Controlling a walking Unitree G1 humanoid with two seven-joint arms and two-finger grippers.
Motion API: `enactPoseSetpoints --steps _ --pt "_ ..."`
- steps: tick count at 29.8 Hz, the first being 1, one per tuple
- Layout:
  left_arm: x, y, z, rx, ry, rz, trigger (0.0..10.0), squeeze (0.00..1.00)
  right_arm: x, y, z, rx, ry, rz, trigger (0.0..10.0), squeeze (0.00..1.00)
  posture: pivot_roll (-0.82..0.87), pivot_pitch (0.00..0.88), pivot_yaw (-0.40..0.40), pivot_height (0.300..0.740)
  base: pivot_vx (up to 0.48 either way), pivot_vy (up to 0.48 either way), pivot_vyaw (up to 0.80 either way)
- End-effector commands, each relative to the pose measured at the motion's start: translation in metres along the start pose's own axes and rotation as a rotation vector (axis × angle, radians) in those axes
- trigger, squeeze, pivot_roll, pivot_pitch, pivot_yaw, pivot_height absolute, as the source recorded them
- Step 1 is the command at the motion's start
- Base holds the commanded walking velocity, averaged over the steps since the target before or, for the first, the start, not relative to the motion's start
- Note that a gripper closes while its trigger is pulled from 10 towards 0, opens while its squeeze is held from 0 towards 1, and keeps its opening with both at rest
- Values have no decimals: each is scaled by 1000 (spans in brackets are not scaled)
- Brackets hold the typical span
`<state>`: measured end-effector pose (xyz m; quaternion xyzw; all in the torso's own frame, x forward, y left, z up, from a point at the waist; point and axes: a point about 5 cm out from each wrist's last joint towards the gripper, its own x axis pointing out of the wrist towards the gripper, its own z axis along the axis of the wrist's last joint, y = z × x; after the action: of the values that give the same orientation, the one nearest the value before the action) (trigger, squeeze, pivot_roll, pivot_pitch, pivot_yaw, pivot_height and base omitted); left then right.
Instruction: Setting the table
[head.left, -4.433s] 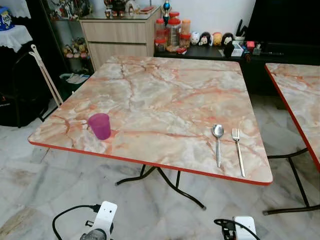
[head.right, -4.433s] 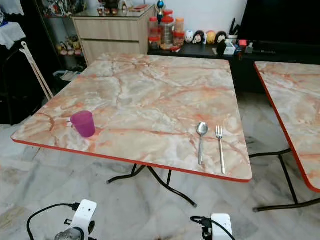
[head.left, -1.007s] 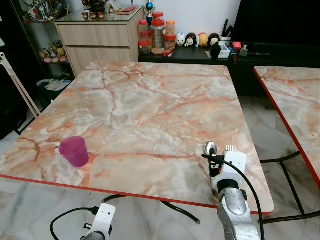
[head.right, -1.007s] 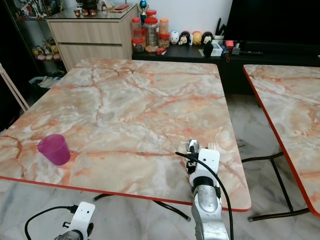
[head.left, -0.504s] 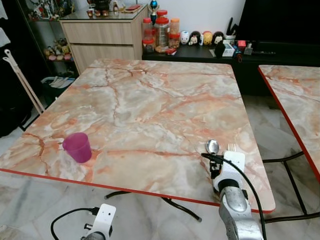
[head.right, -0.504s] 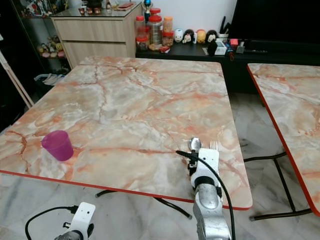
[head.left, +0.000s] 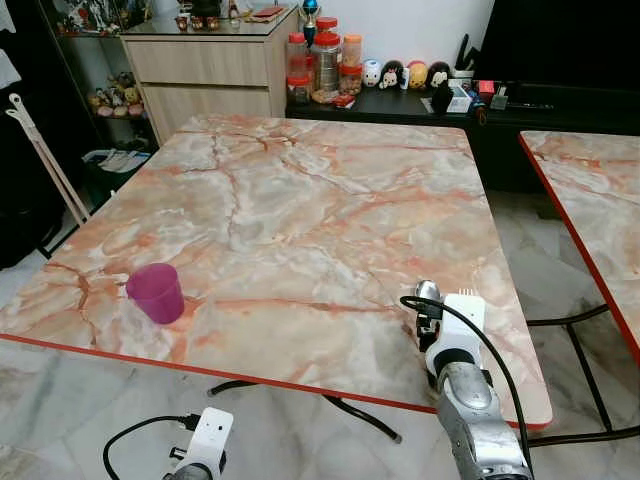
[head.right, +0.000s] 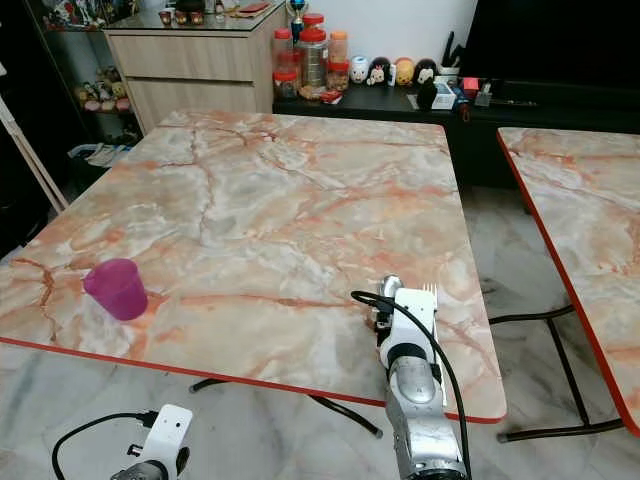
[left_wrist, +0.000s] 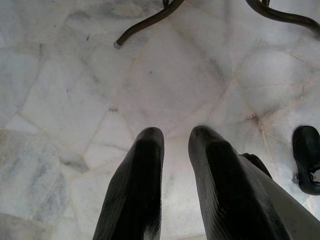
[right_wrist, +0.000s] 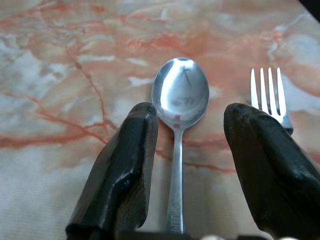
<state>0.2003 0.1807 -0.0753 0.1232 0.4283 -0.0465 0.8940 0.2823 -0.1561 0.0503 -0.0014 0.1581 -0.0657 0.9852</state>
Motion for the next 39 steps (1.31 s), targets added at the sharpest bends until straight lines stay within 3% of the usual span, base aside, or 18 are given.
enactPoseSetpoints --steps 1,39 --pt "1 1 1 1 8 -2 10000 0 2 2 0 1 18 6 10000 0 -34 0 -12 728 0 0 0" --pt "1 1 3 -22 13 -10 10000 0 5 3 -14 21 120 18 10000 0 -35 0 -21 728 0 0 0"
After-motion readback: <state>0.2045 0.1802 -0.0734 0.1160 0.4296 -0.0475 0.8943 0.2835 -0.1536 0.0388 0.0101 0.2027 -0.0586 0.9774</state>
